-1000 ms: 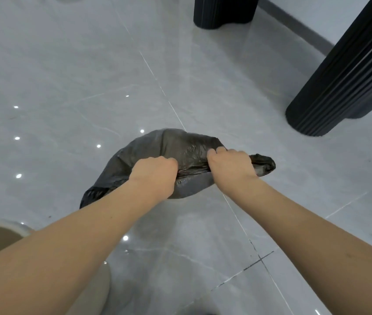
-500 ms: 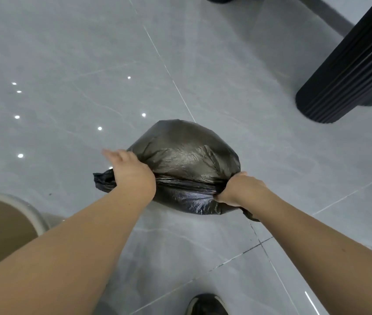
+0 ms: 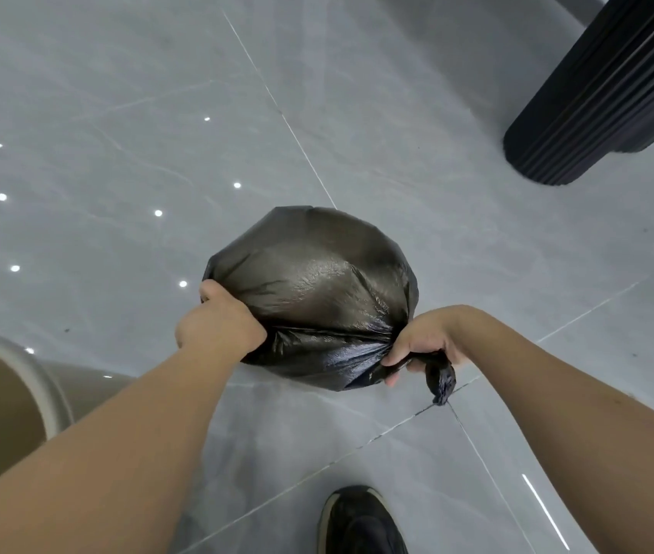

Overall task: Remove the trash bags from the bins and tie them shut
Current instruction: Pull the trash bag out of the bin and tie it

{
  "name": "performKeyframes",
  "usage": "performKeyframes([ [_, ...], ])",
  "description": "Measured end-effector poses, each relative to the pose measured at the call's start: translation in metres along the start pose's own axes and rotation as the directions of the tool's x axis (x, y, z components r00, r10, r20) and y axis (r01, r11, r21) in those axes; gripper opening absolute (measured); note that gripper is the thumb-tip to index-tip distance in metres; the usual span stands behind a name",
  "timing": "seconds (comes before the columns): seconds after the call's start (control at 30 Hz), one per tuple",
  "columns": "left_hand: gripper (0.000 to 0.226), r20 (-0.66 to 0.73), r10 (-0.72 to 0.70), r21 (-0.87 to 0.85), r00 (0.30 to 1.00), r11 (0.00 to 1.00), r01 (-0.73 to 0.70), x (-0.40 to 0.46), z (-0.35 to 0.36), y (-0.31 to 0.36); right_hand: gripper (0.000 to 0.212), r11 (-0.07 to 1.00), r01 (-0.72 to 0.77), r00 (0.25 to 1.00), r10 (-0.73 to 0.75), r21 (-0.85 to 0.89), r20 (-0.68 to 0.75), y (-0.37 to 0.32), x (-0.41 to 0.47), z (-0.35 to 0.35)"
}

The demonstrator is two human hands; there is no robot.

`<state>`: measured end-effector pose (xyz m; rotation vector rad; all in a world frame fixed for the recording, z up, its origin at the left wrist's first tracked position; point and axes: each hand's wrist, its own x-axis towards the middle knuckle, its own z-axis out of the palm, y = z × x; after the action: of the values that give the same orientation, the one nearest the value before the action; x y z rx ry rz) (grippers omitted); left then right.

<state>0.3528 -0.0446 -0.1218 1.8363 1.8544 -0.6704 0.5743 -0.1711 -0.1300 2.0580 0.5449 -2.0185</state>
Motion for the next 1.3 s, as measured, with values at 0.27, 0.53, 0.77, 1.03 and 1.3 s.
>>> performKeyframes([
  [0.27,0.083,-0.251,0.103,-0.033,0.963,0.993,-0.115,0.002,0.011,0.000,0.032,0.868,0.013,0.986,-0.094,0.497,0.138,0.011,0.010,-0.010],
  [0.53,0.023,0.486,-0.035,-0.366,0.873,0.899,0.240,0.009,-0.010,0.011,0.027,0.773,0.114,0.877,-0.373,0.624,0.302,0.014,-0.002,-0.021],
  [0.77,0.036,0.114,0.159,-0.918,0.981,0.394,0.043,0.011,-0.006,0.030,0.027,0.303,0.180,0.489,-0.853,0.936,0.183,0.028,-0.001,-0.019],
  [1.03,0.035,-0.376,0.603,0.174,0.704,0.792,-0.586,-0.006,0.043,0.016,0.028,-0.317,-0.059,0.274,-0.917,0.947,-0.290,-0.005,0.003,-0.001],
  [1.3,0.033,-0.093,0.548,0.535,0.832,0.732,-0.422,-0.014,0.053,0.033,0.027,-0.335,0.147,0.530,-0.767,0.930,-0.361,-0.020,-0.005,0.004],
])
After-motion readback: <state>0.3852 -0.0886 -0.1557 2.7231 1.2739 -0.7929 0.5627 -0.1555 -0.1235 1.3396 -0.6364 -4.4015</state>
